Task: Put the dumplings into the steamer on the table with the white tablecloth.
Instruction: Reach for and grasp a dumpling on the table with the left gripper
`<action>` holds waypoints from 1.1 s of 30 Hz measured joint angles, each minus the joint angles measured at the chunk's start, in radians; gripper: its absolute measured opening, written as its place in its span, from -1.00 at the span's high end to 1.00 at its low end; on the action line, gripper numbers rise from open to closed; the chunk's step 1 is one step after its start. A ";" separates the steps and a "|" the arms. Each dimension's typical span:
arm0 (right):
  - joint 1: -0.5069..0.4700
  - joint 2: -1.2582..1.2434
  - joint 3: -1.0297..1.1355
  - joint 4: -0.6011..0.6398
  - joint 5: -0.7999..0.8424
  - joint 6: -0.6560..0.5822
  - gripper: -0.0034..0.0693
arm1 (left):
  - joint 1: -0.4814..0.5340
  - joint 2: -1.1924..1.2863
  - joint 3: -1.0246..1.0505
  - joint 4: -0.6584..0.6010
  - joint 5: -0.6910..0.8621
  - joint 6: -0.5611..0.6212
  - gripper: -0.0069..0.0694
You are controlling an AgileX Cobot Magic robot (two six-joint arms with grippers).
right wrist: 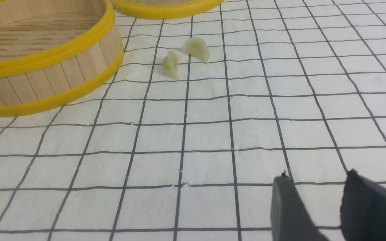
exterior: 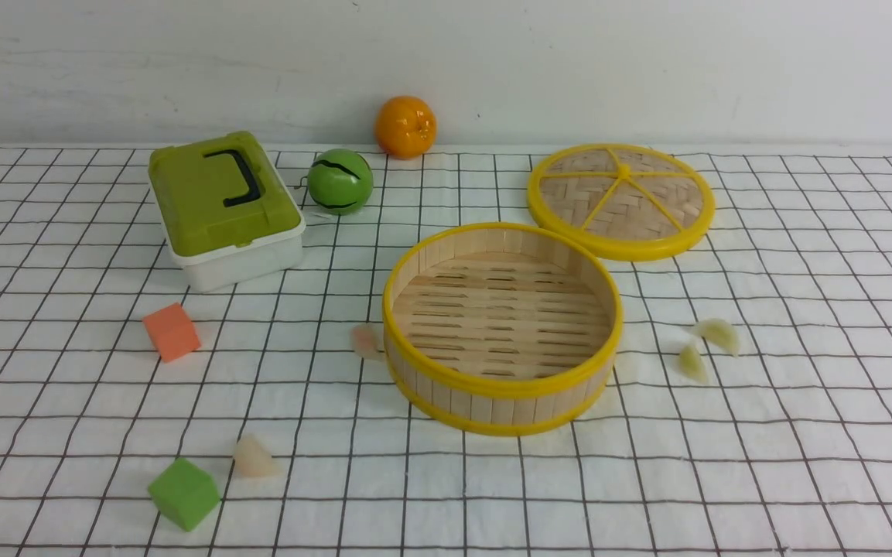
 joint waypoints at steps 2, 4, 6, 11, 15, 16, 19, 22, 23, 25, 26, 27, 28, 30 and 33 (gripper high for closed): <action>0.000 0.000 0.004 -0.028 -0.034 0.000 0.25 | 0.000 0.000 0.000 0.012 -0.080 0.000 0.19; 0.000 0.000 0.009 -0.040 -0.108 0.000 0.25 | 0.000 0.000 0.000 0.021 -0.169 0.000 0.19; 0.000 0.000 0.009 -0.040 -0.157 0.000 0.25 | 0.000 0.000 0.000 0.023 -0.208 0.000 0.19; 0.000 0.000 0.009 -0.044 -0.391 0.000 0.25 | 0.000 0.000 0.000 0.028 -0.393 0.000 0.19; 0.000 0.000 0.009 -0.044 -0.581 0.006 0.25 | 0.000 0.000 0.000 0.023 -0.550 -0.032 0.19; 0.000 0.000 0.009 -0.044 -0.620 0.013 0.25 | 0.000 0.000 0.000 0.022 -0.576 -0.048 0.19; 0.000 0.000 0.009 -0.044 -0.681 0.020 0.25 | 0.000 0.000 0.000 0.021 -0.621 -0.131 0.19; 0.000 0.000 0.009 -0.045 -0.725 0.040 0.25 | 0.000 0.000 0.000 0.020 -0.695 -0.328 0.19; 0.000 0.000 0.009 -0.045 -0.743 0.048 0.25 | 0.000 0.000 -0.001 0.020 -0.721 -0.388 0.20; 0.000 0.000 0.009 -0.045 -0.786 0.051 0.25 | 0.000 0.000 -0.027 0.037 -0.720 -0.464 0.26; 0.000 0.000 0.006 -0.045 -0.796 0.050 0.25 | 0.000 0.000 -0.058 0.052 -0.700 -0.486 0.32; 0.000 0.000 -0.010 -0.045 -0.800 0.048 0.26 | 0.000 0.004 -0.118 0.071 -0.650 -0.501 0.45; 0.000 0.000 -0.020 -0.045 -0.800 0.043 0.29 | 0.000 0.012 -0.150 0.082 -0.622 -0.506 0.52; 0.000 0.000 -0.058 -0.045 -0.796 0.029 0.39 | 0.000 0.052 -0.244 0.094 -0.530 -0.510 0.71; 0.000 0.035 -0.152 -0.046 -0.785 0.007 0.82 | 0.000 0.212 -0.432 0.109 -0.368 -0.499 0.85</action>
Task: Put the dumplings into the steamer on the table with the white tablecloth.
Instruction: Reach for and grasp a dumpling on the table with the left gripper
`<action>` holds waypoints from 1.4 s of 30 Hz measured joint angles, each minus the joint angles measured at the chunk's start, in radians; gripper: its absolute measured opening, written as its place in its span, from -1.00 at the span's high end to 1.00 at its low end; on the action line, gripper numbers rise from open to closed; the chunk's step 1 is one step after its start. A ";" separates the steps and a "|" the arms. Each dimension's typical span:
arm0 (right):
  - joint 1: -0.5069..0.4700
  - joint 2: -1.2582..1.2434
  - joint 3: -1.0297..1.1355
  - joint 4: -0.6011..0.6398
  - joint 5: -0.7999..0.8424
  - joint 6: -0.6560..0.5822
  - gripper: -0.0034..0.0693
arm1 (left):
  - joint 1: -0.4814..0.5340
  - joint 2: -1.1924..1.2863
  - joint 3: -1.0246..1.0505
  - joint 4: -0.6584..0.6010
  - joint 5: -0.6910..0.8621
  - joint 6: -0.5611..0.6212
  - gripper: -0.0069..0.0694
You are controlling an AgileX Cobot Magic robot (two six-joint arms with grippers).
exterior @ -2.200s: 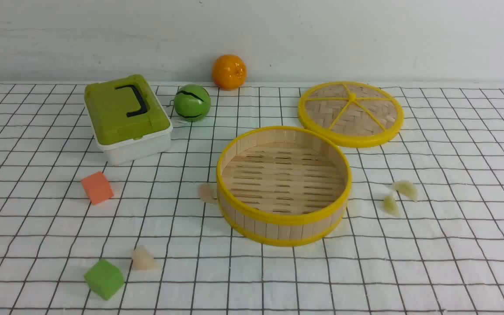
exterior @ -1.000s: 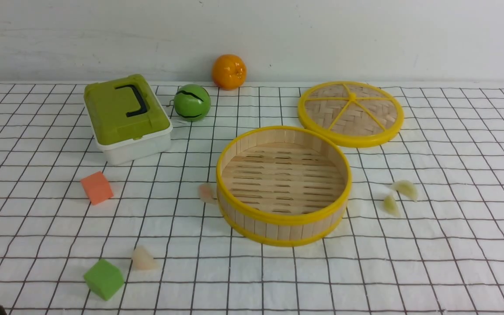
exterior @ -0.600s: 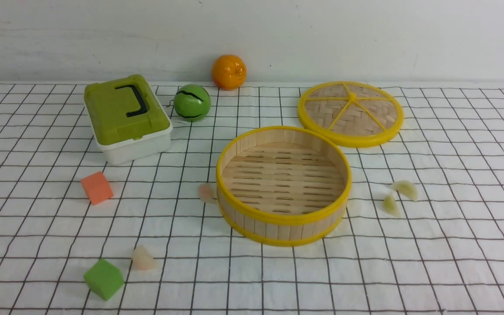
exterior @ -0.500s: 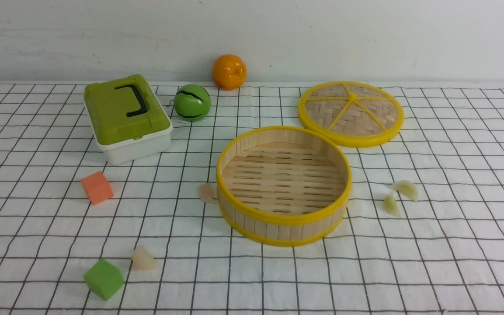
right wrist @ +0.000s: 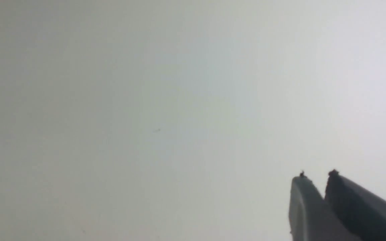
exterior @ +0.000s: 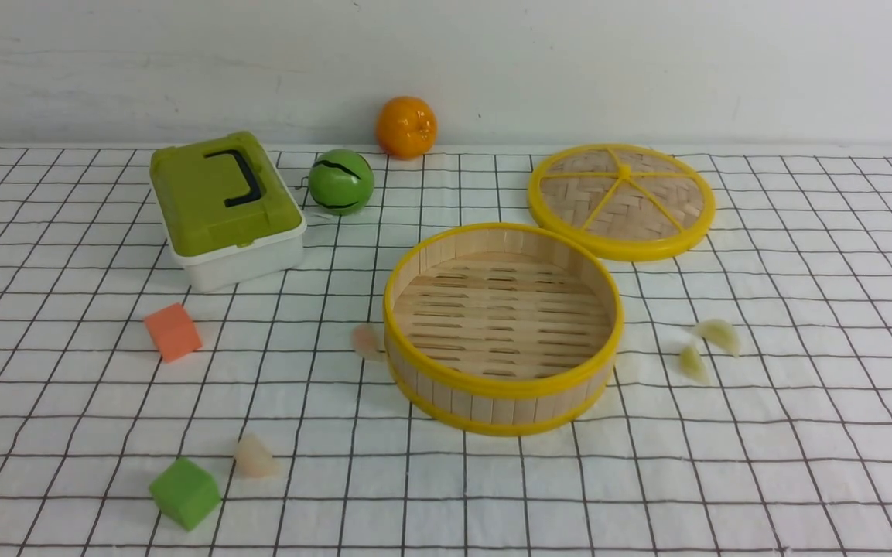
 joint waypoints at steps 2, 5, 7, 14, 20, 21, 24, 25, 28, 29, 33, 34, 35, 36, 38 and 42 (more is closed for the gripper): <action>0.000 0.037 -0.045 0.000 0.036 -0.003 0.94 | 0.000 0.099 -0.059 0.006 0.023 0.016 0.85; 0.000 0.125 -0.106 -0.001 0.193 -0.006 0.94 | 0.000 0.246 -0.089 0.013 0.024 0.026 0.85; 0.000 0.212 -0.165 -0.001 0.421 -0.006 0.93 | 0.000 0.391 -0.101 0.014 0.046 0.023 0.85; 0.000 0.484 -0.334 0.002 0.958 -0.006 0.92 | -0.068 0.707 -0.302 0.013 0.421 -0.037 0.85; 0.000 0.760 -0.398 0.074 1.156 -0.010 0.92 | -0.197 1.056 -0.545 -0.009 0.746 0.040 0.85; 0.000 0.785 -0.398 0.095 1.151 -0.015 0.92 | -0.205 1.110 -0.572 -0.013 0.756 0.048 0.85; 0.000 0.851 -0.399 0.149 1.114 -0.057 0.92 | -0.214 1.265 -0.660 -0.036 0.763 0.051 0.85; 0.000 0.868 -0.399 0.175 1.102 -0.076 0.92 | -0.214 1.303 -0.686 -0.040 0.763 0.051 0.84; 0.000 0.892 -0.399 0.261 1.090 -0.156 0.92 | -0.214 1.429 -0.785 -0.053 0.763 0.051 0.71; 0.000 0.893 -0.399 0.273 1.090 -0.163 0.92 | -0.214 1.437 -0.792 -0.055 0.763 0.051 0.70; 0.000 0.894 -0.399 0.374 1.083 -0.289 0.91 | -0.215 1.577 -0.924 -0.069 0.746 0.063 0.23; 0.000 0.894 -0.399 0.386 1.083 -0.306 0.91 | -0.215 1.608 -0.954 -0.069 0.745 0.071 0.14; 0.000 0.894 -0.399 0.398 1.083 -0.316 0.91 | -0.215 1.633 -0.979 -0.070 0.743 0.074 0.06; 0.000 0.894 -0.399 0.407 1.083 -0.326 0.91 | -0.215 1.658 -1.003 -0.070 0.743 0.077 -0.02; 0.000 0.894 -0.399 0.420 1.080 -0.338 0.91 | -0.215 1.731 -1.073 -0.070 0.744 0.080 -0.13; 0.000 0.894 -0.399 0.424 1.076 -0.347 0.90 | -0.215 1.845 -1.184 -0.061 0.767 0.080 -0.17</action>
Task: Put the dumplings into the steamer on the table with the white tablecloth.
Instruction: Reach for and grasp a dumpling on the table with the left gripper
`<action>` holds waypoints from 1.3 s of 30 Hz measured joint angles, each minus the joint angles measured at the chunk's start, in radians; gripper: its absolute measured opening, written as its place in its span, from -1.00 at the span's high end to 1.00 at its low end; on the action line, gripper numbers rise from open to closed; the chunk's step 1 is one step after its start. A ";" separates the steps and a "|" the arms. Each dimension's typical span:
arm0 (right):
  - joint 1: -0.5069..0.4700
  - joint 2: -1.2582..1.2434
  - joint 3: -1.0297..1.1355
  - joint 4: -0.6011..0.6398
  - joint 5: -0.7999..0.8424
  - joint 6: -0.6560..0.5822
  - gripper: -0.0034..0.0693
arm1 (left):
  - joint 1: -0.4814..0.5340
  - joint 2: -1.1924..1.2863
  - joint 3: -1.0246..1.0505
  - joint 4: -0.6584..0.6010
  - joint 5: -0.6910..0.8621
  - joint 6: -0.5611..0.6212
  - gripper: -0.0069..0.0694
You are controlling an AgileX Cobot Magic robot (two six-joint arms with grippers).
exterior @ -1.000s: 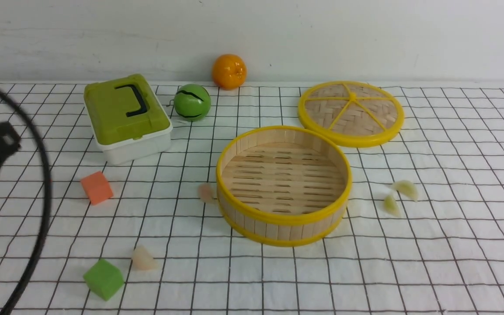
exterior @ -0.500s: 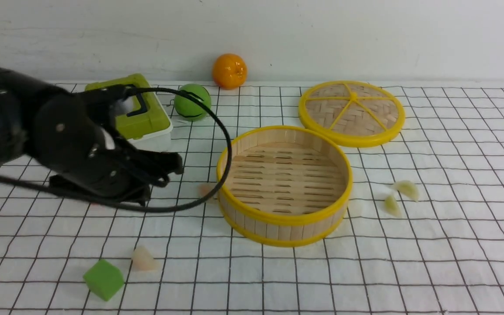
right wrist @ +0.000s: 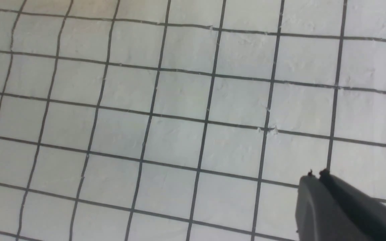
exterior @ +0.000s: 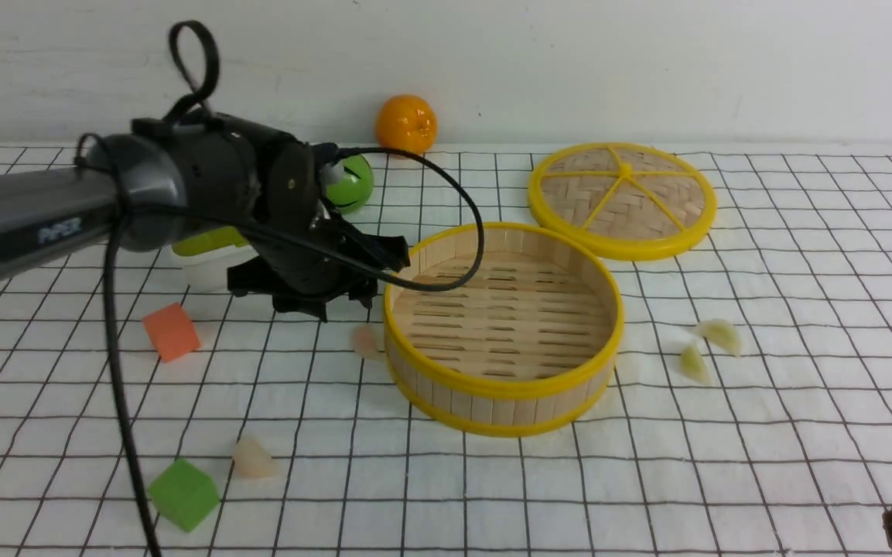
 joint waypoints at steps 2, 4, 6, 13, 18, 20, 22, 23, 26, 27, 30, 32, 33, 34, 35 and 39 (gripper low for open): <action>0.000 0.000 0.000 0.000 0.000 -0.003 0.90 | 0.000 0.046 -0.046 0.014 0.024 0.000 -0.17; 0.000 0.000 0.000 0.000 -0.001 -0.010 0.89 | 0.000 0.078 -0.078 0.020 0.049 0.000 -0.17; 0.000 0.000 -0.001 0.000 -0.002 -0.014 0.89 | 0.000 0.097 -0.091 0.019 0.060 0.000 -0.17; 0.000 0.000 -0.002 0.000 -0.007 -0.018 0.87 | 0.000 0.122 -0.096 0.014 0.066 0.000 -0.15; 0.000 0.000 -0.002 0.001 -0.008 -0.018 0.86 | 0.000 0.132 -0.098 0.009 0.079 0.001 0.15; 0.000 0.000 -0.002 0.006 -0.008 -0.018 0.86 | 0.000 0.132 -0.098 0.006 0.082 0.002 0.36; 0.000 0.000 -0.002 0.009 -0.008 -0.018 0.86 | 0.000 0.132 -0.098 0.006 0.084 0.004 0.38; 0.000 0.000 -0.002 0.012 -0.008 -0.018 0.86 | 0.000 0.132 -0.099 0.006 0.087 0.004 0.38; 0.000 0.000 -0.002 0.016 -0.008 -0.019 0.85 | 0.000 0.131 -0.099 0.006 0.105 0.015 0.38; 0.000 0.000 -0.002 0.016 -0.008 -0.019 0.85 | 0.000 0.130 -0.099 0.006 0.108 0.018 0.38; 0.000 0.000 -0.002 0.016 -0.008 -0.019 0.84 | 0.000 0.098 -0.097 0.019 0.148 0.065 0.38; 0.000 0.000 -0.002 0.020 -0.008 -0.019 0.83 | 0.000 0.045 -0.097 0.025 0.163 0.102 0.38; 0.000 0.000 -0.002 0.022 -0.008 -0.019 0.83 | 0.000 0.014 -0.098 0.025 0.167 0.132 0.38; 0.000 0.000 -0.002 0.023 -0.008 -0.019 0.83 | 0.000 0.001 -0.100 0.024 0.167 0.144 0.38; 0.000 0.000 -0.002 0.024 -0.008 -0.019 0.82 | -0.002 -0.038 -0.113 0.014 0.175 0.193 0.38; 0.000 0.000 -0.002 0.025 -0.008 -0.019 0.82 | -0.015 -0.089 -0.204 -0.113 0.199 0.371 0.38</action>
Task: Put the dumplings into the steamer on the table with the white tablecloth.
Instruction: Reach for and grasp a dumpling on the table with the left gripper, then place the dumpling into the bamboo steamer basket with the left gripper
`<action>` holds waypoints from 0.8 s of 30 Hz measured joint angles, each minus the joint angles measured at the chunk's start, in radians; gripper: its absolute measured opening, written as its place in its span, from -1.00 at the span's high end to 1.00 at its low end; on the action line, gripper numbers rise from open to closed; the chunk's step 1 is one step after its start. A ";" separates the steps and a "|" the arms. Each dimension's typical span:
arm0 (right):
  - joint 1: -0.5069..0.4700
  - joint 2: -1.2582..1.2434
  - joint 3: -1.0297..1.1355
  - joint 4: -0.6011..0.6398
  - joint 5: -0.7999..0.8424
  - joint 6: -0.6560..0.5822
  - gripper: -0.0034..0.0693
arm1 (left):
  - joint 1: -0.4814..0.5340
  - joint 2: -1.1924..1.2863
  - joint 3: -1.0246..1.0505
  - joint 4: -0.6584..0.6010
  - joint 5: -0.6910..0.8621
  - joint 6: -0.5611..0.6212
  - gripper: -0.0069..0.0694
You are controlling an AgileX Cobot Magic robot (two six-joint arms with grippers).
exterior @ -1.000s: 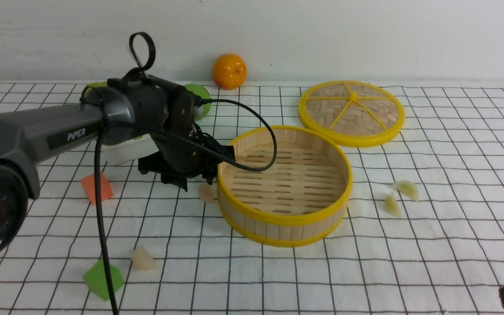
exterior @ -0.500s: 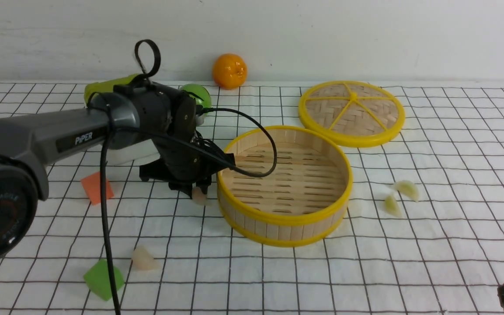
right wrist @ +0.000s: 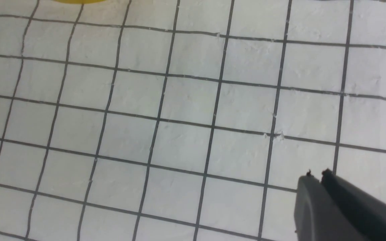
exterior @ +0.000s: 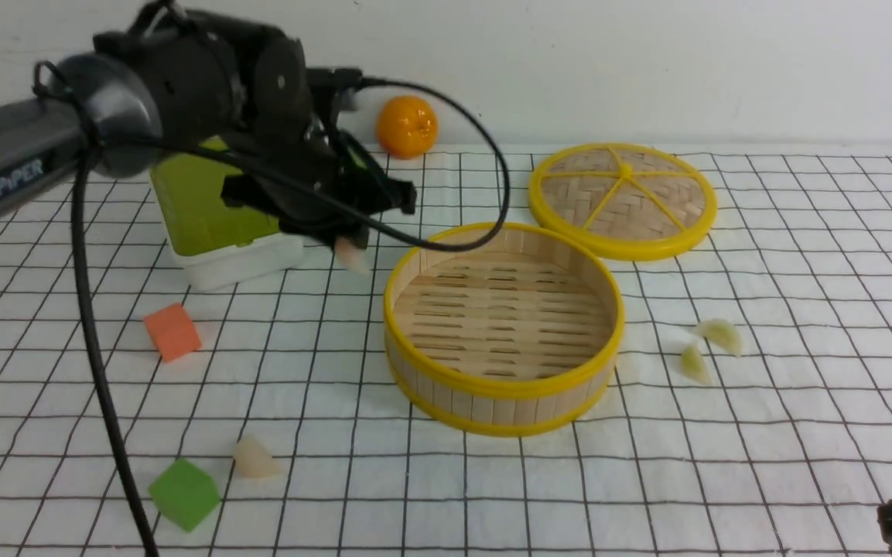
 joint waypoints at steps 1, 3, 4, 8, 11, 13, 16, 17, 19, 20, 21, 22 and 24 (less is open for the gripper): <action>0.000 0.000 0.000 0.002 0.000 0.000 0.82 | -0.009 0.001 -0.027 -0.059 0.003 0.067 0.38; 0.000 0.000 0.000 0.002 0.000 0.000 0.81 | -0.027 0.027 -0.079 -0.143 0.006 0.152 0.38; 0.000 0.000 0.000 0.002 0.000 0.000 0.81 | -0.029 0.031 -0.084 -0.159 0.007 0.167 0.38; 0.000 0.000 0.000 0.002 0.000 0.000 0.80 | -0.072 0.160 -0.201 -0.215 0.008 0.251 0.38; 0.000 0.000 0.000 0.002 0.000 0.000 0.79 | -0.078 0.249 -0.259 -0.193 0.010 0.253 0.38; 0.000 0.000 0.000 0.002 0.000 0.000 0.79 | -0.078 0.284 -0.275 -0.181 0.010 0.253 0.38; 0.000 0.000 0.000 0.002 -0.005 -0.001 0.79 | -0.077 0.347 -0.285 -0.165 0.009 0.253 0.38; 0.000 0.000 0.000 0.002 -0.005 -0.001 0.79 | -0.077 0.350 -0.285 -0.164 0.010 0.253 0.38; 0.000 0.000 0.000 0.002 -0.007 -0.003 0.79 | -0.077 0.379 -0.285 -0.154 0.011 0.253 0.38; 0.000 0.000 0.000 0.002 -0.008 -0.003 0.79 | -0.077 0.387 -0.285 -0.150 0.009 0.254 0.38; 0.000 0.000 0.000 0.002 -0.008 -0.003 0.79 | -0.077 0.393 -0.288 -0.147 0.001 0.254 0.33; 0.000 0.000 0.000 0.002 -0.008 -0.003 0.79 | -0.078 0.394 -0.292 -0.140 -0.003 0.254 0.28; 0.000 0.000 0.000 0.002 -0.008 -0.003 0.79 | -0.078 0.398 -0.292 -0.134 -0.007 0.254 0.15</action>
